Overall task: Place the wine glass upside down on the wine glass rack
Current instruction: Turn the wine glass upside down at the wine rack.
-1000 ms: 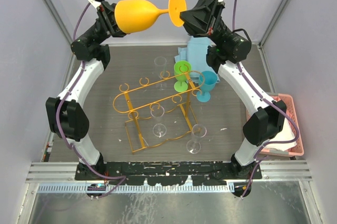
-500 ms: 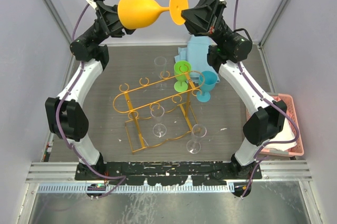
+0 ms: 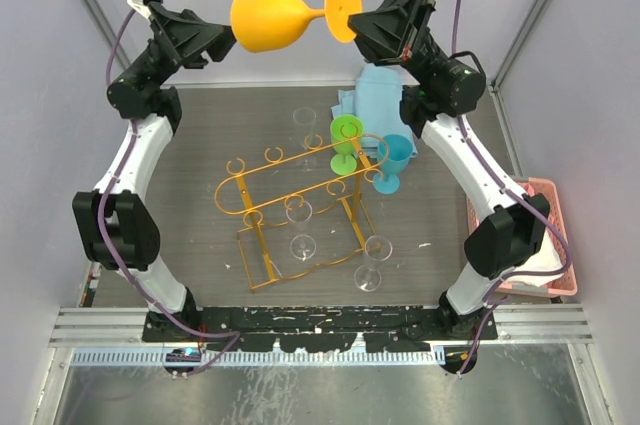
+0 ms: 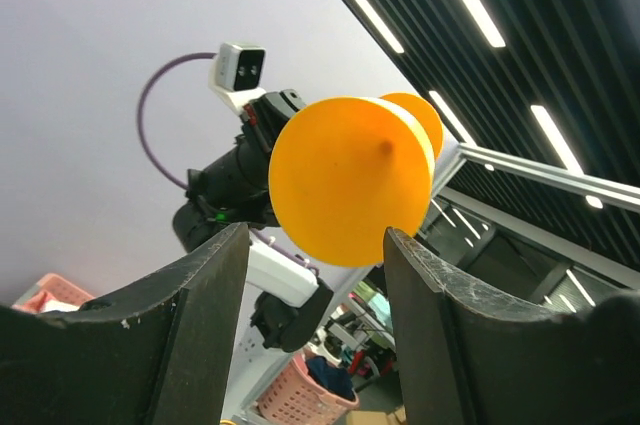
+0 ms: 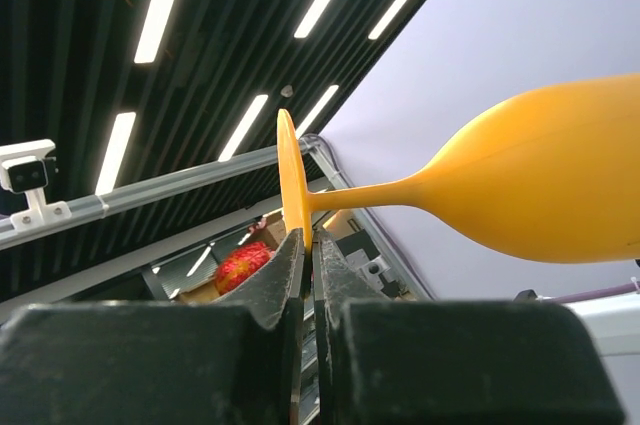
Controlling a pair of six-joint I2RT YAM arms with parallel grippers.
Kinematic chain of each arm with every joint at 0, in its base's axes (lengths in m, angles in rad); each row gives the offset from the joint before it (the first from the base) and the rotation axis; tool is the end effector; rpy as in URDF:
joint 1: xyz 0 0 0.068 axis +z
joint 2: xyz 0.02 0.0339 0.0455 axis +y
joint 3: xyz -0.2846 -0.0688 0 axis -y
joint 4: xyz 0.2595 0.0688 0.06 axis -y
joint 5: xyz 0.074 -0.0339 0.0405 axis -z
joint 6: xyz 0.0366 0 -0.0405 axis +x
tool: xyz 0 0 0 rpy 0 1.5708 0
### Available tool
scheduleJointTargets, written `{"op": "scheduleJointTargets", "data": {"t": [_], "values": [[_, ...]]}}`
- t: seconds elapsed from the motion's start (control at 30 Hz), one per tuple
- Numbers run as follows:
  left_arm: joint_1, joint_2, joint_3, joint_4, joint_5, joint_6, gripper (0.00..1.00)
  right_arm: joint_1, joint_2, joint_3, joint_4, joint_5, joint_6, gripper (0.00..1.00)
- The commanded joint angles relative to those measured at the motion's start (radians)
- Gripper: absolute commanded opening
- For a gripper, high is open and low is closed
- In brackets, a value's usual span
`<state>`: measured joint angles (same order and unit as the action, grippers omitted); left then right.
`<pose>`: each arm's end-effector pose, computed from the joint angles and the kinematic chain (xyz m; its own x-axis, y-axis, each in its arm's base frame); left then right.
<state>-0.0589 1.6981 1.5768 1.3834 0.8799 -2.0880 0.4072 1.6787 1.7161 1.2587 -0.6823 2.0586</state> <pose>0.3483 -0.0488 0.5167 -0.7060 -0.5132 -0.4880 0.6926 -0.3565 -0.6271 0.2989 0.1541 0.5647 -0.8245 0.3910 -0.4090 -0.5630 -0.6390 0.5241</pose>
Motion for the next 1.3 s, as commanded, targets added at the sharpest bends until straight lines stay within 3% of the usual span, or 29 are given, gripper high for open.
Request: {"op": "scheduleJointTargets", "data": {"t": [0.0, 0.37, 0.5, 0.63, 0.73, 1.0, 1.1, 1.27], "values": [[0.052, -0.046, -0.017, 0.046, 0.048, -0.036, 0.58, -0.040, -0.087, -0.010, -0.039, -0.024, -0.054, 0.01], [0.148, -0.064, -0.158, -0.026, 0.114, 0.042, 0.52, -0.229, -0.171, -0.020, -0.489, -0.237, -0.340, 0.01], [0.172, -0.067, -0.177, -0.096, 0.160, 0.099, 0.51, -0.255, -0.202, -0.007, -0.710, -0.269, -0.524, 0.01], [0.196, -0.096, -0.186, -0.289, 0.238, 0.259, 0.49, -0.257, -0.218, 0.028, -1.016, -0.255, -0.737, 0.00], [0.204, -0.130, -0.201, -0.469, 0.254, 0.406, 0.49, -0.260, -0.223, 0.017, -1.089, -0.257, -0.795, 0.01], [0.206, -0.229, -0.165, -1.257, 0.145, 1.015, 0.50, -0.264, -0.242, 0.029, -1.333, -0.217, -0.972, 0.01], [0.206, -0.245, -0.157, -1.377, 0.088, 1.111, 0.50, -0.265, -0.251, 0.014, -1.377, -0.207, -1.006, 0.01], [0.206, -0.268, -0.186, -1.416, 0.051, 1.143, 0.50, -0.265, -0.257, 0.011, -1.461, -0.192, -1.059, 0.01]]}}
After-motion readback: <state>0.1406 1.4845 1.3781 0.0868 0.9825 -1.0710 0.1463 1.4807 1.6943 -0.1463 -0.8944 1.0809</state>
